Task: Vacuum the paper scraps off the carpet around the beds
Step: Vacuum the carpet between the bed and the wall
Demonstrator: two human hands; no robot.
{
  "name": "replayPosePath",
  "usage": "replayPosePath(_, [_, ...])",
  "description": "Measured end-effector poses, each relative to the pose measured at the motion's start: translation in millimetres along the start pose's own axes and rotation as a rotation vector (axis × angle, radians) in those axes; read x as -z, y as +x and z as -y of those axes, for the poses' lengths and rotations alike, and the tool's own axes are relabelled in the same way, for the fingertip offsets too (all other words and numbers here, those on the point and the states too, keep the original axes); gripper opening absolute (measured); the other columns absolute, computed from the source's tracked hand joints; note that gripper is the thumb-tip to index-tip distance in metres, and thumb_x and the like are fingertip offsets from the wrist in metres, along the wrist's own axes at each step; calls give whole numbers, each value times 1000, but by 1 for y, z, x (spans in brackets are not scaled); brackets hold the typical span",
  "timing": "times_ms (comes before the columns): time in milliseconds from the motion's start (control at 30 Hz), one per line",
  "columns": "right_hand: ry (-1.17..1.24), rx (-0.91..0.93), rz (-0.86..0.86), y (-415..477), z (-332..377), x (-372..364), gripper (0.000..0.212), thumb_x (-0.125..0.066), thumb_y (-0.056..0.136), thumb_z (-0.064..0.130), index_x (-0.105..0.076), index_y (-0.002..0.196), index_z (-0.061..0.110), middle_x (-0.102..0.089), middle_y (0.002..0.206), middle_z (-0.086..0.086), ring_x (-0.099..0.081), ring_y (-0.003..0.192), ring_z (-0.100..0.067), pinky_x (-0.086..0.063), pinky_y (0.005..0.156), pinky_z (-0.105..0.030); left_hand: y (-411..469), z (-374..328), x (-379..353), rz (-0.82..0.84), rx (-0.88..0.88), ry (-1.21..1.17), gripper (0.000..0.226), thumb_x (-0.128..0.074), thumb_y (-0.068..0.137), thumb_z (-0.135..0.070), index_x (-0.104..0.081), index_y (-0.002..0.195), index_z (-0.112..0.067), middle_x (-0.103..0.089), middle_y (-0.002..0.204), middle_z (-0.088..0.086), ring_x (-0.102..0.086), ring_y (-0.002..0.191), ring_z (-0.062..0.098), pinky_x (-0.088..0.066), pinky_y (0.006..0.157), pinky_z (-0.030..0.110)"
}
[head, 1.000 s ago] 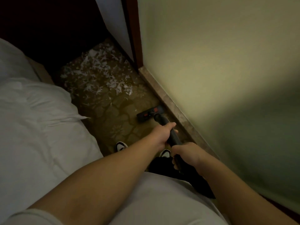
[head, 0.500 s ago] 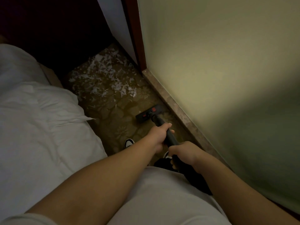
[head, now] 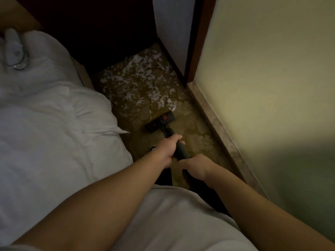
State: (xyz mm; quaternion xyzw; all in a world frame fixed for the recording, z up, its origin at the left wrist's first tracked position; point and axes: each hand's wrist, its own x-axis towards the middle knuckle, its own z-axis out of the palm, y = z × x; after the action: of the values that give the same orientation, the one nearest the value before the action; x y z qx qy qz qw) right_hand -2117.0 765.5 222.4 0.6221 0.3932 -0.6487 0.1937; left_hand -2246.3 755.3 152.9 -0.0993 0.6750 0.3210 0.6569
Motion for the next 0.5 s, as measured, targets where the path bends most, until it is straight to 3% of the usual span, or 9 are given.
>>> replayPosePath(100, [8, 3, 30, 14, 54, -29, 14, -70, 89, 13, -69, 82, 1, -62, 47, -1, -57, 35, -13, -42, 38, -17, 10, -44, 43, -29, -7, -24, 17, -61, 99, -27, -59, 103, -11, -66, 90, 4, -61, 86, 23, -52, 96, 46])
replayPosePath(267, [-16, 40, 89, 39, 136, -66, 14, -69, 85, 13, -71, 80, 1, -70, 63, -10, -65, 49, -21, -50, 48, -24, 20, -113, 98, -56, -62, -59, 17, -61, 99, -27, -60, 98, -10, -64, 87, 3, -60, 88, 23, -51, 100, 46])
replayPosePath(367, [-31, 54, 94, 45, 170, -75, 14, -70, 85, 14, -71, 78, 2, -69, 64, -11, -64, 47, -21, -49, 48, -24, 25, -143, 118, -49, -107, -72, 16, -62, 98, -26, -61, 93, -11, -64, 89, 4, -60, 93, 23, -51, 100, 45])
replayPosePath(500, [-2, 89, 85, 45, 202, -78, 14, -71, 87, 17, -71, 83, 3, -70, 66, -10, -64, 48, -19, -52, 50, -25, 31, -174, 130, -16, -158, -127, 15, -65, 97, -25, -66, 99, -10, -65, 91, 3, -61, 91, 19, -53, 92, 38])
